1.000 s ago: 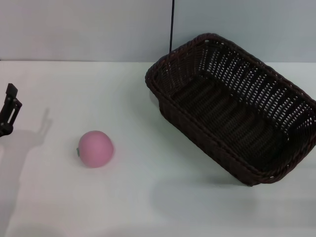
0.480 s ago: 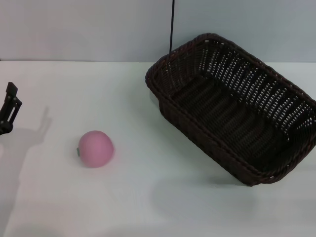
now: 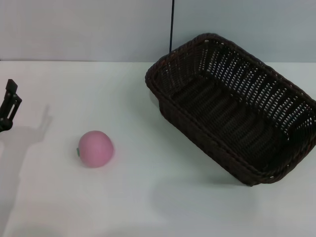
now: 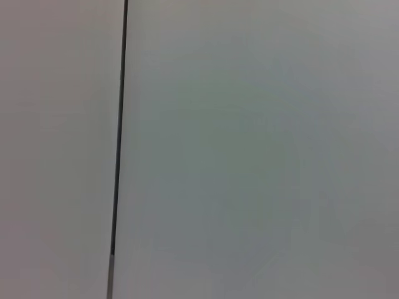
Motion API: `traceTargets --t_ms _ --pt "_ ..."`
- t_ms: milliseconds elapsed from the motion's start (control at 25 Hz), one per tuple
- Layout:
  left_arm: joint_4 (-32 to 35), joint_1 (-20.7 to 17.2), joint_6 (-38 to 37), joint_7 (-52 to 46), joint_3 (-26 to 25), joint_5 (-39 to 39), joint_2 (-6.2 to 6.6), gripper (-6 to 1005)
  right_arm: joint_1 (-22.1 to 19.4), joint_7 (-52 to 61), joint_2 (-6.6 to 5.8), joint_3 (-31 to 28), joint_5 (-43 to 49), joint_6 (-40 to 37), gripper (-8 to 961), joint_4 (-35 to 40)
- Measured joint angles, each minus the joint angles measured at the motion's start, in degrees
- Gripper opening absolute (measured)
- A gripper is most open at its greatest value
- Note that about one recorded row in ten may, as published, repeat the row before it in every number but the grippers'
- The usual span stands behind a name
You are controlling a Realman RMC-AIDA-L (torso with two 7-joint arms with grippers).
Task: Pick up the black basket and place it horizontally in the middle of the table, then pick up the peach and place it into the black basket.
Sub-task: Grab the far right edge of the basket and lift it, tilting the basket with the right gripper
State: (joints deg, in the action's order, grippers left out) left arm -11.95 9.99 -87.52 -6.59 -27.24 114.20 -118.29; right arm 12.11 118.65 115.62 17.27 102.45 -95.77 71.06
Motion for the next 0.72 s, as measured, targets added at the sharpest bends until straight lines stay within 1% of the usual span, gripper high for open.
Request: traceTargets --t_ms 80,160,240,320,360,440,480,600,720 --pt "0.0 0.0 -0.2 0.0 -0.2 0.0 0.0 818 3.1 7.5 -1.86 -0.1 8.2 -2.5 708 5.8" --pt "0.0 0.0 -0.3 0.0 -0.3 0.0 -0.01 817 7.5 12.2 -4.13 -0.1 16.4 -6.9 704 8.9" --pt "0.0 0.0 -0.4 0.0 -0.4 0.0 -0.01 816 12.7 14.8 -6.37 0.0 24.6 -11.4 700 8.8" --pt "0.0 0.0 -0.4 0.0 -0.4 0.1 -0.01 815 17.4 15.8 -7.85 0.9 31.6 -14.2 697 6.7" --pt "0.0 -0.1 -0.5 0.0 -0.3 0.3 -0.01 815 19.6 15.9 -8.31 1.8 34.7 -14.8 695 5.3" --pt "-0.1 -0.2 -0.5 0.0 -0.3 0.3 -0.01 814 22.3 15.9 -8.47 4.4 38.4 -14.1 691 2.4" --pt "-0.1 -0.3 -0.5 0.0 -0.3 0.3 -0.01 814 23.4 15.9 -8.36 6.0 39.5 -13.3 689 0.8" --pt "0.0 -0.6 -0.6 0.0 -0.3 0.3 -0.04 812 24.9 15.9 -7.42 10.9 39.9 -7.7 684 -3.1" --pt "0.0 -0.7 -0.7 -0.1 -0.3 0.3 -0.06 811 25.9 15.9 -6.34 14.5 39.9 -2.1 678 -6.9"
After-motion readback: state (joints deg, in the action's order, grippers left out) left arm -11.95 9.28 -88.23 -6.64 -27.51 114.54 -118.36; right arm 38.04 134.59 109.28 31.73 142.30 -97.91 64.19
